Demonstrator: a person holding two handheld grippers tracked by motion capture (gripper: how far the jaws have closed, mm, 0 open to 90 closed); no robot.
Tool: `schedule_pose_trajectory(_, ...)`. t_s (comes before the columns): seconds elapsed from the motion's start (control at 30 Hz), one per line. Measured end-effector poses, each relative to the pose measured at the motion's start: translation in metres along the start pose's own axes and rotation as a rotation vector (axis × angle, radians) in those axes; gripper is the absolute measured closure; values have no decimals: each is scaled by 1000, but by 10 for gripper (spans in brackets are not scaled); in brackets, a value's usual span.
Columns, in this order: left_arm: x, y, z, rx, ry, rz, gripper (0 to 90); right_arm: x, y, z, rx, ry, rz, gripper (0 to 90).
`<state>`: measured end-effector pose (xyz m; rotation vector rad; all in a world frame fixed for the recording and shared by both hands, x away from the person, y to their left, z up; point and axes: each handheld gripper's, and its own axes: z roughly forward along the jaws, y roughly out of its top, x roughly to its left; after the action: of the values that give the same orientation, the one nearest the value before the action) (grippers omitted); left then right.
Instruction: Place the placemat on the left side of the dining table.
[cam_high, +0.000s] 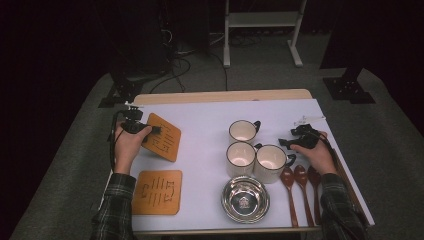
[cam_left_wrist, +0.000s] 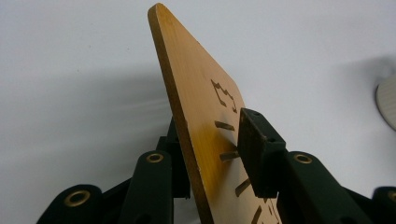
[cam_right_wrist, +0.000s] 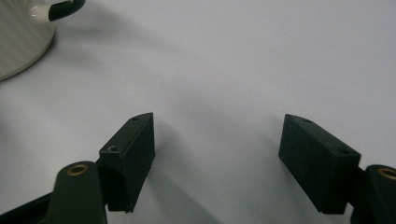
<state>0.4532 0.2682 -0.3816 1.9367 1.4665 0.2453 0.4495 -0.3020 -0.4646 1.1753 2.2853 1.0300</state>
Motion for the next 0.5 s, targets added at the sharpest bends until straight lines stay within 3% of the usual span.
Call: schedule_pose_trajectory(0.5,-3,-1,0,21,48,12,603,0,0,0,-1,-1,-5,254)
